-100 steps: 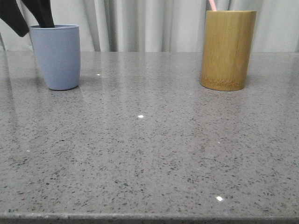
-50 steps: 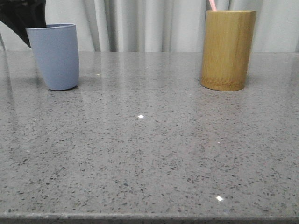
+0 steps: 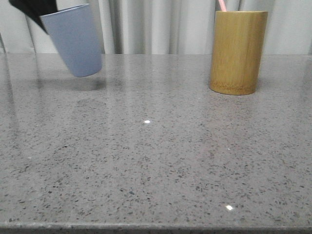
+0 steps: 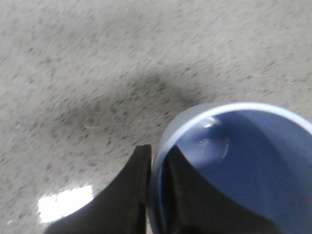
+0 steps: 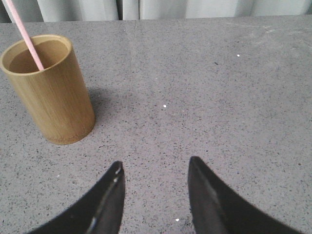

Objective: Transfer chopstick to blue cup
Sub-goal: 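Carry the blue cup with the left gripper toward the bamboo cup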

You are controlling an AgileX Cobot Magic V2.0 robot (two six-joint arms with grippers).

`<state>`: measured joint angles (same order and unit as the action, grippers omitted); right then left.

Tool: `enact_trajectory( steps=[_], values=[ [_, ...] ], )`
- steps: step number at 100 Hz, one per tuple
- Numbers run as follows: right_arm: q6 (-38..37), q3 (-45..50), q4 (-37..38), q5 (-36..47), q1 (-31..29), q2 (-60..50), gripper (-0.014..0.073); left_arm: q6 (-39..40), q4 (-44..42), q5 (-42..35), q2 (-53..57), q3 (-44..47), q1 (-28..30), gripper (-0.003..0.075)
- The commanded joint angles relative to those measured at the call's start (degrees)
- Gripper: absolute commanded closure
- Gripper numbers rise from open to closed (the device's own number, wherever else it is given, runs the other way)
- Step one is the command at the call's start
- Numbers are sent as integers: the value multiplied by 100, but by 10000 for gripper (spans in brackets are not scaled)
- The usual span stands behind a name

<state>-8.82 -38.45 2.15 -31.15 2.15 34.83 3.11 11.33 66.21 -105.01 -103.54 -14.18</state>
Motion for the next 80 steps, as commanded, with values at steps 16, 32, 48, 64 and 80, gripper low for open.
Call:
enact_trajectory(
  steps=[16, 32, 48, 64, 80],
  values=[
    [47, -218, 66, 465, -30, 50, 259, -46, 191, -131, -211, -811, -630, 739],
    [47, -218, 66, 472, -30, 50, 259, -46, 221, -139, -510, -1169, -994, 739],
    [47, -218, 66, 478, -30, 50, 259, -56, 234, -100, -762, -1423, -1195, 739],
    [47, -218, 66, 478, -30, 50, 259, -70, 245, -63, -829, -1465, -1242, 734],
    [47, -218, 66, 478, -30, 50, 259, -74, 245, -38, -829, -1478, -1242, 582]
  ],
)
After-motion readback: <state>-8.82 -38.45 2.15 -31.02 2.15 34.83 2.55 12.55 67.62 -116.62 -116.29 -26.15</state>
